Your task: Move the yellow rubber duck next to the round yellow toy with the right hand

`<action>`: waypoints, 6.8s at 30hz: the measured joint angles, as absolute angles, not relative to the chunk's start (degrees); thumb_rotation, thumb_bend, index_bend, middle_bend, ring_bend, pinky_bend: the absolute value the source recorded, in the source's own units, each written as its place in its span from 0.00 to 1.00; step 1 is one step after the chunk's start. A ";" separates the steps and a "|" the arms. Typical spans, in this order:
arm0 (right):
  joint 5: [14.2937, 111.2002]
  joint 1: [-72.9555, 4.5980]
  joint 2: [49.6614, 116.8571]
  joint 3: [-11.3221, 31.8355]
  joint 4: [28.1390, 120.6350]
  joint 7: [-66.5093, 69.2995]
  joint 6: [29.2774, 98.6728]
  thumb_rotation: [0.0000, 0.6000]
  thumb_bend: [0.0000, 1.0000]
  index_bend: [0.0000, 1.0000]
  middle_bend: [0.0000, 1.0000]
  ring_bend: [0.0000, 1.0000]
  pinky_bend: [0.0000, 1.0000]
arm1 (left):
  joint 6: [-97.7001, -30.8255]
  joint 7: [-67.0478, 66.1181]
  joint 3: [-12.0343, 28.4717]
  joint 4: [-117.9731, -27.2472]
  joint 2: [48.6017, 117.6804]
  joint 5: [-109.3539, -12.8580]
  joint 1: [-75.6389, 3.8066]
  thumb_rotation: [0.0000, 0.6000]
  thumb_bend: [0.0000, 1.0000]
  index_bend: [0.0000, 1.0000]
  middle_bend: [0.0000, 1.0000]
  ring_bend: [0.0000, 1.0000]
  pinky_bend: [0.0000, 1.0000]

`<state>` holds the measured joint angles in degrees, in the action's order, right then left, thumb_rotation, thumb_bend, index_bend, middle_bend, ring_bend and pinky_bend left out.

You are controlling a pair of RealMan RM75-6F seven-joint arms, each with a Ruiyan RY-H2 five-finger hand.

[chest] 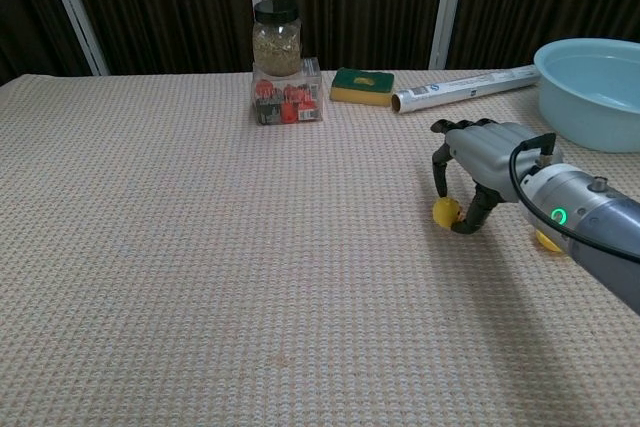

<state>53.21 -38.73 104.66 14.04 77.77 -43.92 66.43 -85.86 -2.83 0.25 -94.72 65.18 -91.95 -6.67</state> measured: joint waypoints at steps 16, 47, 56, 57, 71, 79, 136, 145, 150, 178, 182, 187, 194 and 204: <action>53.26 -35.73 98.57 12.44 83.86 -44.97 70.11 1.00 0.15 0.51 0.00 0.00 0.00 | -86.47 -3.48 0.10 -94.45 65.19 -92.45 -6.45 1.00 0.00 0.00 0.00 0.00 0.22; 54.92 -31.08 95.22 7.86 89.38 -44.27 73.36 1.00 0.16 0.51 0.00 0.00 0.00 | -86.63 -5.00 -0.06 -95.19 65.14 -92.58 -6.20 1.00 0.00 0.00 0.00 0.00 0.22; 54.91 -31.27 94.96 8.69 89.00 -44.08 73.12 1.00 0.16 0.51 0.00 0.00 0.00 | -86.56 -4.73 -0.09 -95.02 65.15 -92.69 -6.26 1.00 0.00 0.00 0.00 0.00 0.22; 54.85 -31.21 94.76 8.82 89.08 -43.97 73.17 1.00 0.16 0.51 0.00 0.00 0.00 | -86.55 -4.73 -0.09 -95.01 65.15 -92.72 -6.28 1.00 0.00 0.00 0.00 0.00 0.22; 54.77 -29.24 92.58 8.26 90.04 -42.08 74.01 1.00 0.16 0.51 0.00 0.00 0.00 | -86.42 -5.63 -0.23 -95.54 65.08 -92.74 -6.22 1.00 0.00 0.00 0.00 0.00 0.22; 54.94 -28.84 92.48 8.23 89.23 -41.03 73.58 1.00 0.16 0.51 0.00 0.00 0.00 | -86.05 -5.90 -0.15 -95.80 65.05 -92.27 -6.28 1.00 0.00 0.00 0.00 0.00 0.22; 54.44 -29.57 94.44 9.48 84.16 -39.57 70.46 1.00 0.16 0.51 0.00 0.00 0.00 | -85.78 -5.34 -0.30 -95.76 64.91 -92.49 -6.42 1.00 0.00 0.00 0.00 0.00 0.22; 54.45 -29.41 94.06 9.52 84.22 -39.45 70.48 1.00 0.16 0.51 0.00 0.00 0.00 | -85.82 -5.48 -0.30 -95.81 64.91 -92.48 -6.39 1.00 0.00 0.00 0.00 0.00 0.22; 54.49 -29.35 93.89 9.56 84.30 -39.34 70.48 1.00 0.16 0.51 0.00 0.00 0.00 | -85.75 -5.54 -0.32 -95.85 64.89 -92.48 -6.41 1.00 0.00 0.00 0.00 0.00 0.22; 54.22 -28.69 93.04 9.31 84.68 -38.85 70.30 1.00 0.19 0.46 0.00 0.00 0.00 | -85.68 -5.79 -0.34 -96.09 64.81 -92.36 -6.38 1.00 0.00 0.00 0.00 0.00 0.22; 54.23 -28.64 92.92 9.31 84.77 -38.80 70.32 1.00 0.19 0.45 0.00 0.00 0.00 | -85.72 -5.79 -0.32 -96.11 64.81 -92.34 -6.37 1.00 0.00 0.00 0.00 0.00 0.22; 54.57 -28.58 92.56 9.16 85.10 -38.78 70.36 1.00 0.18 0.41 0.00 0.00 0.00 | -85.73 -5.77 -0.33 -96.15 64.80 -92.35 -6.36 1.00 0.00 0.00 0.00 0.00 0.22; 56.31 -28.35 89.30 8.71 88.44 -38.58 70.53 1.00 0.00 0.22 0.00 0.00 0.00 | -85.75 -5.60 -0.30 -95.86 64.79 -92.42 -6.40 1.00 0.00 0.00 0.00 0.00 0.22; 59.44 -25.51 78.28 6.42 101.23 -38.28 72.75 1.00 0.00 0.00 0.00 0.00 0.00 | -86.68 -5.68 -0.43 -95.00 64.98 -92.80 -5.92 1.00 0.00 0.00 0.00 0.00 0.22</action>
<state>59.44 -25.51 78.28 6.42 101.23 -38.28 72.75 -86.68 -5.68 -0.43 -95.00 64.98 -92.80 -5.92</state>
